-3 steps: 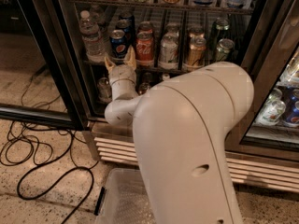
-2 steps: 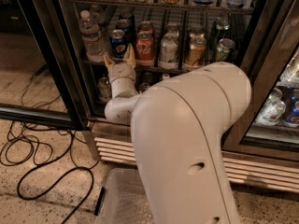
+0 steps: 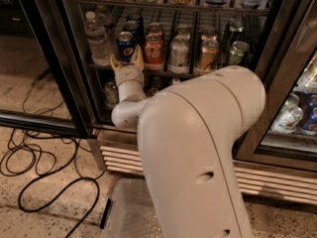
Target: Pick pepsi can from middle shelf of fridge
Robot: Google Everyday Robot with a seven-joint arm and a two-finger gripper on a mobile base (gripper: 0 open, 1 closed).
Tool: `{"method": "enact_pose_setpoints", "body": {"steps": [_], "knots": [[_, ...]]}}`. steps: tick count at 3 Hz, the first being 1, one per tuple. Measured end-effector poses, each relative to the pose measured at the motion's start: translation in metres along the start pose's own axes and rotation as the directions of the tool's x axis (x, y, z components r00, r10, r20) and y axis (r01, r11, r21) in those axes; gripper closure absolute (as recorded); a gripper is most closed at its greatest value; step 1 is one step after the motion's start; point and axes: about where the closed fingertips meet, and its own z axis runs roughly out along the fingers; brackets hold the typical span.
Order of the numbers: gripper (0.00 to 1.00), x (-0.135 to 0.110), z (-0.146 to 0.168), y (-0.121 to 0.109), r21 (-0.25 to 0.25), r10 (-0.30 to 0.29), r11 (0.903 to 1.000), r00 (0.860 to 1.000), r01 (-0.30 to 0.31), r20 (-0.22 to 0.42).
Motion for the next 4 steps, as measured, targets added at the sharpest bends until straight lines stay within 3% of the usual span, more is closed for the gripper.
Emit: {"method": "enact_pose_setpoints", "body": {"steps": [1,2,4], "knots": [[0.34,-0.0015,0.0019,-0.0013,0.0,-0.003,1.0,1.0,0.003,0.004],[0.52,-0.0034,0.0035,-0.0033,0.003,-0.002,1.0,1.0,0.002,0.012],[1.0,-0.0058,0.0081,-0.0073,0.01,0.014,0.9998,1.0,-0.014,0.028]]}}
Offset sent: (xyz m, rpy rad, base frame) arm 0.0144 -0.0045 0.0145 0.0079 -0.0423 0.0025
